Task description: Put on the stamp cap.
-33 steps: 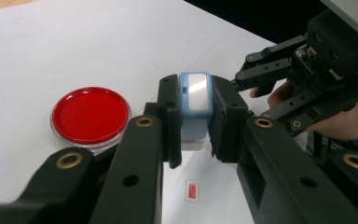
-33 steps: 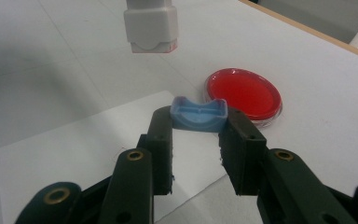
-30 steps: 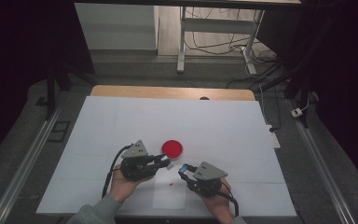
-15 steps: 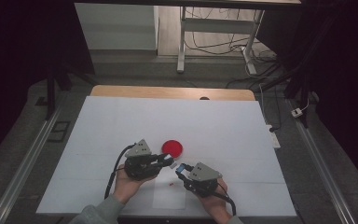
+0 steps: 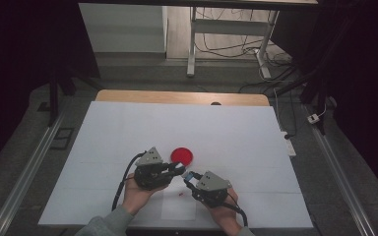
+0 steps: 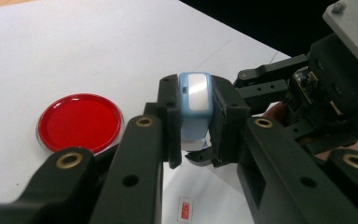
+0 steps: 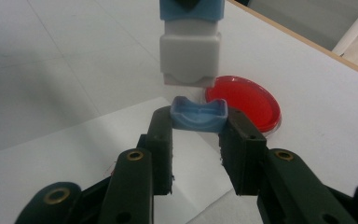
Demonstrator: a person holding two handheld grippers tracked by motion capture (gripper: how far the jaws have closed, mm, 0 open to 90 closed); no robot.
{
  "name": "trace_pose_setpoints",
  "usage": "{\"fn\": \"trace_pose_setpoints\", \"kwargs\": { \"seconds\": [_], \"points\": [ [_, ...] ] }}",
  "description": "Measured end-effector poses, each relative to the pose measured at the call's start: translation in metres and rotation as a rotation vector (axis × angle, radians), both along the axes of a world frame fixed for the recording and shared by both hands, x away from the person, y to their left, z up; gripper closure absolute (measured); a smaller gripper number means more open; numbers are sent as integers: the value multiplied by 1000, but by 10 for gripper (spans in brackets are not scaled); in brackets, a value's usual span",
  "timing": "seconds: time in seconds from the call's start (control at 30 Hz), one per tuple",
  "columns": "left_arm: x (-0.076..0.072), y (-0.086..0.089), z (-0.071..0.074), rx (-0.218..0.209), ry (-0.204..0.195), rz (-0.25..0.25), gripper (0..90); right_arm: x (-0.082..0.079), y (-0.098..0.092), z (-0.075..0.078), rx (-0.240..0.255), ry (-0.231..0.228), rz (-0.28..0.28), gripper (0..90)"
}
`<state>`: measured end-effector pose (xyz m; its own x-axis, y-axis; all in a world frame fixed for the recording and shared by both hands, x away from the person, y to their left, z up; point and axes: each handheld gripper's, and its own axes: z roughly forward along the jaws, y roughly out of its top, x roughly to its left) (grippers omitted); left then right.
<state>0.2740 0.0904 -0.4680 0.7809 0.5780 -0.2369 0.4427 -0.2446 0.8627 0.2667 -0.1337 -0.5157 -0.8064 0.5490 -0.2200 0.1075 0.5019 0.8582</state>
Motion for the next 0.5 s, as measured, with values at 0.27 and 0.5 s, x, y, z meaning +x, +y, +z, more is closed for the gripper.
{"fn": "trace_pose_setpoints", "kwargs": {
  "seconds": [0.27, 0.5],
  "points": [
    [0, -3, -2, -1, -4, 10, 759, -1, 4, 0, -11, -16, -12, 655],
    [0, -5, -3, -1, -4, 17, 759, -2, 5, -1, -14, -24, -18, 655]
  ]
}}
